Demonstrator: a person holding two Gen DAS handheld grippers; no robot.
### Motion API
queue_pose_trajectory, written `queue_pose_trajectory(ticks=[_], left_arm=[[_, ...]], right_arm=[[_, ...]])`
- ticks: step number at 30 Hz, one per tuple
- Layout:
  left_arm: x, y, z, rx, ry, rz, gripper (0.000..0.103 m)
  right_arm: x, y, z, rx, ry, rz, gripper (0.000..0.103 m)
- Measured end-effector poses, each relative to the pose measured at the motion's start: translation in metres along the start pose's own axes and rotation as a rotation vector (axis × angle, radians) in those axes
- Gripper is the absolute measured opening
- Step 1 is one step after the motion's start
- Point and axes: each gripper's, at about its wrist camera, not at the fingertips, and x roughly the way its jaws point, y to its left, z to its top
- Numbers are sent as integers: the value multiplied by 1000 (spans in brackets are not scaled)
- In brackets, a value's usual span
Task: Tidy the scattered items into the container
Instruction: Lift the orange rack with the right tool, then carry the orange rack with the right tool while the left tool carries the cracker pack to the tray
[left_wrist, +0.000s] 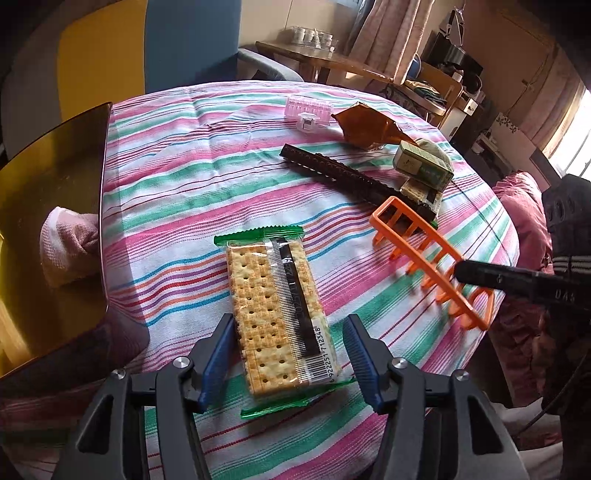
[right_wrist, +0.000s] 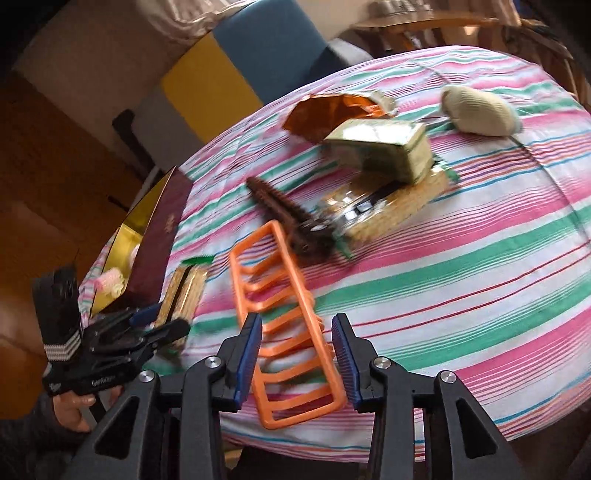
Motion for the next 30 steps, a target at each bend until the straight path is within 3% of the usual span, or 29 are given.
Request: queue_pose_trajectory(ticks=[8, 15, 20, 26, 30], left_arm=[[-4, 5, 6, -15, -2, 3, 59], [10, -6, 16, 14, 24, 116, 59], [15, -14, 14, 44, 19, 193, 59], [15, -14, 14, 39, 3, 226, 61], [15, -13, 14, 30, -4, 227, 62]], right_arm=[[-9, 6, -16, 6, -46, -59, 57], [-10, 5, -15, -4, -95, -154, 57], [-3, 12, -17, -28, -112, -193, 66], [6, 24, -18, -54, -113, -224, 82], [8, 28, -19, -45, -105, -243, 85]])
